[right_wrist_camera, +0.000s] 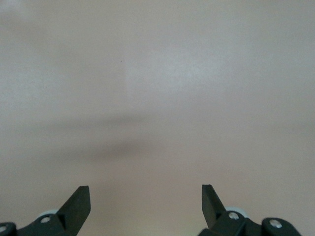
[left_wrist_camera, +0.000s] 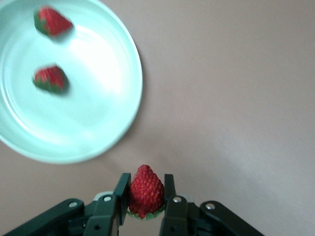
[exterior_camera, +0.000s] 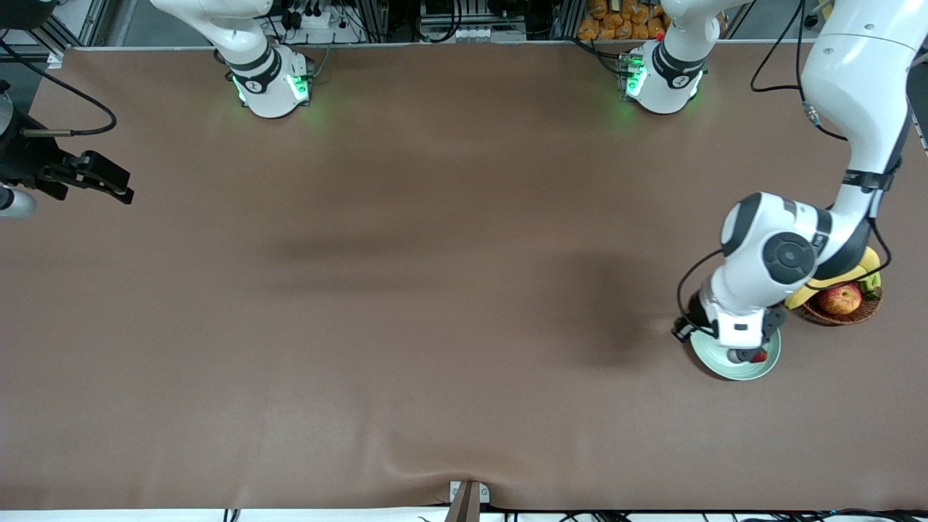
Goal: Collect all strawberries into plate
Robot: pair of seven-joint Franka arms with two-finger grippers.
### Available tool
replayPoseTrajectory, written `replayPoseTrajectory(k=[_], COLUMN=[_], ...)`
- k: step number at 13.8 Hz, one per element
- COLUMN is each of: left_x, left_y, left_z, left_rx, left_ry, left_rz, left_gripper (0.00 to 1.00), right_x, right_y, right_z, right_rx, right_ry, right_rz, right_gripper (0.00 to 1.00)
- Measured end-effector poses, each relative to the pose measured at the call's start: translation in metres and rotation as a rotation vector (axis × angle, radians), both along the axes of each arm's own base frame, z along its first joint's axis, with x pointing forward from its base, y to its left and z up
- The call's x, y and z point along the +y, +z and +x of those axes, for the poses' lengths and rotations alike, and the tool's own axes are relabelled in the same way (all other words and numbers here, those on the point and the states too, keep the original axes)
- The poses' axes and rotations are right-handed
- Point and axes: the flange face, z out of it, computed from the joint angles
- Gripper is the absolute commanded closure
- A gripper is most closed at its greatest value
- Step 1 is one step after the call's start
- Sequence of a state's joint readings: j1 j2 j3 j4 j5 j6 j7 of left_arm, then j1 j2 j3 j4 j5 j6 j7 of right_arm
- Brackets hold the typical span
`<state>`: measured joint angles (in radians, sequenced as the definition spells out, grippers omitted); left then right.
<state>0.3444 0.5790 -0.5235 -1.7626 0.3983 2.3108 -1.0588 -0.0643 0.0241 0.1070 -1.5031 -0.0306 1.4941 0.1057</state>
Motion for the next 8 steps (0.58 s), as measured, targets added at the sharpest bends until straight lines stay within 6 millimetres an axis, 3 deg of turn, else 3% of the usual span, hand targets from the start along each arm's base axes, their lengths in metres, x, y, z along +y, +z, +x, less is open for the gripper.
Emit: replayPoseTrajectory(k=[5,8], left_x=[0.068,0.089], left_y=[-0.034,-0.057], left_z=[0.019,0.016], left_rx=[0.026,0.063], left_ry=[-0.108,-0.158], left_rz=[0.036,0.046], left_gripper=[1.00,1.00], right_x=[-0.007,-0.012], right_y=[0.000,0.000], right_z=[0.000,0.000], right_rx=[0.007,0.008], right_ry=[-0.018,-0.027], right_rz=[0.025,0.033], right_gripper=[0.00,0.00])
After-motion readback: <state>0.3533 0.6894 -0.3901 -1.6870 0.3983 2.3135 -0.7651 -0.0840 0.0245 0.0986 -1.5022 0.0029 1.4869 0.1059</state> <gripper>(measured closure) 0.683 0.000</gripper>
